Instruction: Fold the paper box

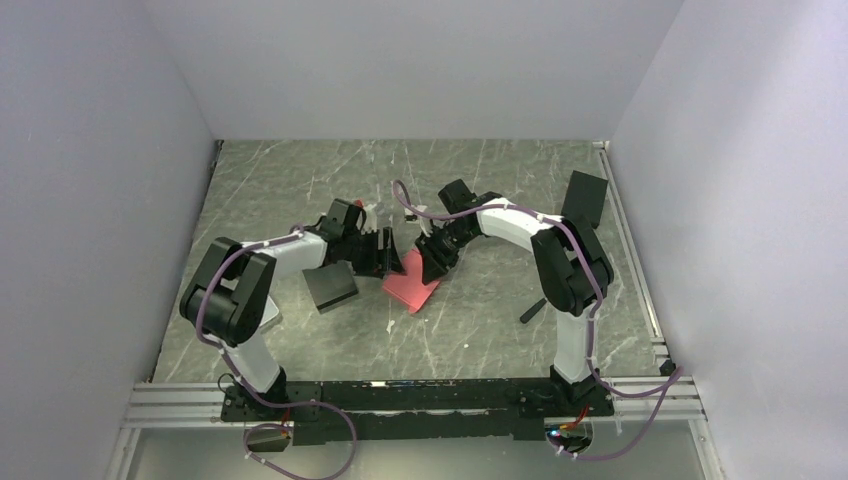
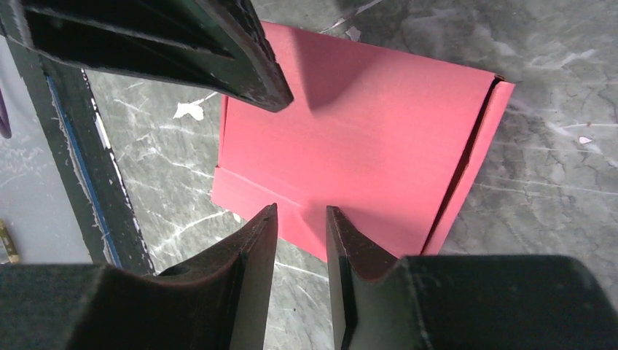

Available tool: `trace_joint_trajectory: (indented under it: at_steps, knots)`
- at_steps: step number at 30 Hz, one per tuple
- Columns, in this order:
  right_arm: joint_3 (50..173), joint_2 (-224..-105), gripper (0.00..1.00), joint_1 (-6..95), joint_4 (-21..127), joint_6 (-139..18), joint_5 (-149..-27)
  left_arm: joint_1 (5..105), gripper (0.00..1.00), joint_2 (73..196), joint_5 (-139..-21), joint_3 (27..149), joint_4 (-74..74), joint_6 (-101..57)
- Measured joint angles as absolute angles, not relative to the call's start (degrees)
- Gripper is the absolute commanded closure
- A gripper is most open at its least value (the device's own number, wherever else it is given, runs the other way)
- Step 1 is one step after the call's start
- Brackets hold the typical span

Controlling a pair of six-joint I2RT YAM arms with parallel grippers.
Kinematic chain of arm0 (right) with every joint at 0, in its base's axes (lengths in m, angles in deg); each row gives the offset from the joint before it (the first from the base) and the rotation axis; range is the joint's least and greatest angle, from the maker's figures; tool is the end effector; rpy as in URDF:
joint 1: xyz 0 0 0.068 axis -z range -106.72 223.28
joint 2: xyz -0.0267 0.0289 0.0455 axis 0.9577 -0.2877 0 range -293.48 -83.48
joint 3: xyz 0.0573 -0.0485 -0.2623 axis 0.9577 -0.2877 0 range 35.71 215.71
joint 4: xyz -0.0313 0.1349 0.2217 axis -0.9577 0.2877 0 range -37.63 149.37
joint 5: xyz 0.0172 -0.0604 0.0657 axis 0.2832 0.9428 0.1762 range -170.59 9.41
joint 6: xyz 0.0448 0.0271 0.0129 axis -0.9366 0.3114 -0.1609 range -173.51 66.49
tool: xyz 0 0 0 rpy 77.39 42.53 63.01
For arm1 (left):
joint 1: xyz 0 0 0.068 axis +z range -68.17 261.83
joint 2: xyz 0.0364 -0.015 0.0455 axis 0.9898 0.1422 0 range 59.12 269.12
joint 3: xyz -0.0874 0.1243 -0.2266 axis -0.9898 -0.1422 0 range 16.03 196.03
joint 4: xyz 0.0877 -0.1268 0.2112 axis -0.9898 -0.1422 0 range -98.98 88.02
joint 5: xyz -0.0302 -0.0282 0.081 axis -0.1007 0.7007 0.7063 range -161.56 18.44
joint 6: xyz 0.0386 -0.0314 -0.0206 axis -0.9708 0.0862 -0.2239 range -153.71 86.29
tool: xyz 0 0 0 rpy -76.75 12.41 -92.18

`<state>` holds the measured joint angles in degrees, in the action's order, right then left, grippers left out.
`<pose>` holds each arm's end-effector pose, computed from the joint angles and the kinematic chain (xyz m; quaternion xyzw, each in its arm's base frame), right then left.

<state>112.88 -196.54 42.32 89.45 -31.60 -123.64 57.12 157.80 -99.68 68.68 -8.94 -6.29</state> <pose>0.3187 0.2196 0.1658 -0.4582 0.7996 0.3726 0.1088 0.2988 -0.1560 0.1556 0.0553 0.9215 -0.3421 0.1753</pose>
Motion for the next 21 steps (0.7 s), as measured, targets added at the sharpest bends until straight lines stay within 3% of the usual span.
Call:
trace_joint_trajectory:
  at_steps: [14,21]
  knots:
    - [111.7,-196.4,0.68,43.0,89.7,-31.4,-124.1,58.4,0.27,155.6,-103.8,62.4,-2.0,2.8]
    - [111.0,-196.3,0.68,43.4,90.9,-31.4,-124.1,58.4,0.38,156.6,-107.4,60.7,3.1,6.6]
